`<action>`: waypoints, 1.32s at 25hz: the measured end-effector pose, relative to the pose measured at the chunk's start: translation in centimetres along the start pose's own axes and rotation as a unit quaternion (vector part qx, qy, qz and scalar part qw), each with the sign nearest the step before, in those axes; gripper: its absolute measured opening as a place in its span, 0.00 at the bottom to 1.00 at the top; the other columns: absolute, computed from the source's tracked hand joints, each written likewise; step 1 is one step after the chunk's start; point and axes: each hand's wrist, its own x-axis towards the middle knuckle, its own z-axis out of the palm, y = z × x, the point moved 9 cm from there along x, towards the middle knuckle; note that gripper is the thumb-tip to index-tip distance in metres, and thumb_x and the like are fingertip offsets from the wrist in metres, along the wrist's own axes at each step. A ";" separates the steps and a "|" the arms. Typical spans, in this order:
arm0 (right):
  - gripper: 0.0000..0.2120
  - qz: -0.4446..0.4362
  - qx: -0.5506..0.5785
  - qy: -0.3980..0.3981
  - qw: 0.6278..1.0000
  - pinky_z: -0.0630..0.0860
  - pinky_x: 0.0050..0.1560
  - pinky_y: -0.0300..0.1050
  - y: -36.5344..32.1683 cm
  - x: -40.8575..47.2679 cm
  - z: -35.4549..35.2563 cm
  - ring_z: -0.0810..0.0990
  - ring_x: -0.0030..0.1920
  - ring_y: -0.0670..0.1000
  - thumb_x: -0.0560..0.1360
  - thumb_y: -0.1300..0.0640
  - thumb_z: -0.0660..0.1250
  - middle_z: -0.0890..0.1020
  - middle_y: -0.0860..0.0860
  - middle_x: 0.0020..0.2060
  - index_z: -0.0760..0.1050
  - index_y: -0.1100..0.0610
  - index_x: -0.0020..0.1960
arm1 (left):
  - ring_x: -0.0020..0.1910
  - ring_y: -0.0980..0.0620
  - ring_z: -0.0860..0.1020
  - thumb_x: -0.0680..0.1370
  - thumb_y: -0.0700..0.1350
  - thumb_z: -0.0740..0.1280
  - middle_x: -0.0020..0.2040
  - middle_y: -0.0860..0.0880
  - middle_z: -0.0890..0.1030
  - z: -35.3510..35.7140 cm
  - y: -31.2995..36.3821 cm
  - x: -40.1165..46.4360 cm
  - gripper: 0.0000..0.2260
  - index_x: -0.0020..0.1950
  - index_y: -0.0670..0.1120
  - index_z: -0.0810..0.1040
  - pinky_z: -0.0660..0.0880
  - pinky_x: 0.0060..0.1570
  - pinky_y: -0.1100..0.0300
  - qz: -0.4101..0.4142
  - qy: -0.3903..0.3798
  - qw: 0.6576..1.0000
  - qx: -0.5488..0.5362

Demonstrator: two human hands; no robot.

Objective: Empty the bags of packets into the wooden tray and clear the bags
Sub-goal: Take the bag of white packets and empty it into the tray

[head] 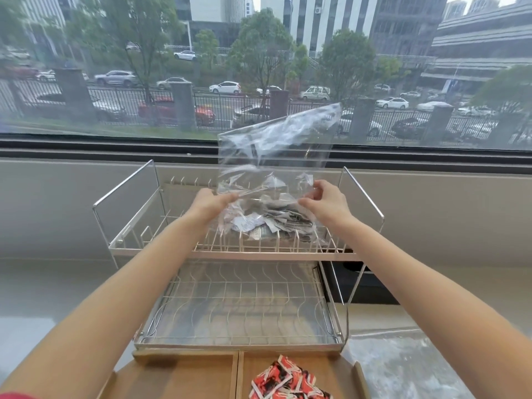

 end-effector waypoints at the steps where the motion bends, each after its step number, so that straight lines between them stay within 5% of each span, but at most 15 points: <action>1: 0.22 -0.013 0.005 0.009 1.000 0.68 0.50 0.39 -0.4 -0.2 -0.2 0.73 0.48 0.48 0.73 0.61 0.67 0.76 0.49 0.44 0.68 0.59 0.65 | 0.59 0.42 0.73 0.73 0.45 0.68 0.56 0.39 0.77 -0.2 0.5 -0.2 0.18 0.58 0.36 0.72 0.65 0.65 0.46 0.008 0.004 1.000 -0.025; 3: 0.17 -0.046 0.013 0.030 0.998 0.70 0.51 0.40 -1.7 -0.7 -1.0 0.74 0.47 0.48 0.72 0.62 0.66 0.77 0.52 0.46 0.72 0.59 0.61 | 0.51 0.47 0.74 0.73 0.40 0.67 0.45 0.45 0.78 -0.8 2.2 -1.1 0.10 0.52 0.38 0.75 0.69 0.60 0.51 0.038 0.017 0.998 -0.056; 6: 0.15 -0.092 0.053 0.062 0.992 0.74 0.54 0.44 -4.4 -1.9 -3.1 0.75 0.47 0.50 0.73 0.63 0.66 0.77 0.51 0.44 0.73 0.59 0.59 | 0.56 0.45 0.76 0.71 0.40 0.69 0.56 0.43 0.78 -2.3 5.5 -3.0 0.21 0.62 0.40 0.70 0.71 0.58 0.53 0.104 0.021 0.988 -0.115; 9: 0.14 -0.126 0.075 0.079 0.986 0.73 0.46 0.36 -7.5 -3.7 -5.7 0.75 0.45 0.48 0.73 0.62 0.66 0.75 0.46 0.39 0.73 0.57 0.58 | 0.55 0.46 0.76 0.71 0.40 0.69 0.60 0.43 0.76 -3.9 9.0 -6.5 0.26 0.67 0.44 0.66 0.72 0.57 0.51 0.167 0.003 0.974 -0.154; 15: 0.26 -0.105 0.205 -0.036 0.972 0.72 0.50 0.42 -8.9 -10.7 -6.5 0.75 0.41 0.49 0.72 0.67 0.64 0.74 0.50 0.37 0.64 0.59 0.69 | 0.34 0.57 0.73 0.73 0.34 0.64 0.37 0.52 0.74 -5.5 10.2 -16.0 0.15 0.51 0.54 0.72 0.68 0.38 0.63 0.272 -0.026 0.938 -0.215; 19: 0.17 -0.057 0.242 -0.094 0.964 0.74 0.58 0.49 -5.2 -17.1 -4.0 0.78 0.50 0.56 0.74 0.62 0.65 0.79 0.58 0.49 0.71 0.57 0.62 | 0.32 0.58 0.75 0.74 0.33 0.61 0.38 0.50 0.74 -4.5 4.2 -19.8 0.14 0.47 0.53 0.73 0.70 0.36 0.63 0.217 -0.066 0.928 -0.297; 24: 0.08 -0.020 0.191 -0.106 0.976 0.73 0.46 0.41 1.7 -24.4 0.0 0.75 0.41 0.47 0.75 0.56 0.64 0.76 0.52 0.41 0.72 0.61 0.50 | 0.34 0.54 0.72 0.73 0.32 0.59 0.34 0.51 0.75 -2.2 -5.8 -23.3 0.12 0.37 0.48 0.70 0.71 0.36 0.64 0.129 -0.069 0.939 -0.312; 27: 0.04 0.031 0.158 -0.144 0.976 0.75 0.53 0.47 6.5 -27.6 2.3 0.80 0.50 0.53 0.74 0.56 0.66 0.80 0.55 0.47 0.73 0.55 0.47 | 0.38 0.54 0.77 0.73 0.32 0.57 0.42 0.50 0.78 -1.0 -10.6 -25.4 0.11 0.38 0.46 0.71 0.71 0.41 0.61 0.095 -0.067 0.954 -0.277; 30: 0.15 0.080 0.138 -0.179 0.971 0.72 0.59 0.43 9.8 -29.5 3.6 0.76 0.61 0.52 0.71 0.56 0.69 0.78 0.51 0.57 0.71 0.51 0.57 | 0.45 0.52 0.79 0.72 0.36 0.61 0.49 0.46 0.80 -0.4 -14.6 -26.4 0.03 0.41 0.44 0.72 0.73 0.47 0.58 0.068 -0.064 0.967 -0.235; 33: 0.34 0.080 0.156 -0.214 0.961 0.71 0.60 0.41 10.1 -30.2 4.2 0.74 0.62 0.46 0.68 0.51 0.71 0.74 0.47 0.62 0.60 0.49 0.69 | 0.51 0.49 0.78 0.64 0.49 0.67 0.53 0.44 0.80 0.1 -16.3 -26.4 0.26 0.60 0.42 0.71 0.71 0.51 0.58 0.040 -0.105 0.972 -0.205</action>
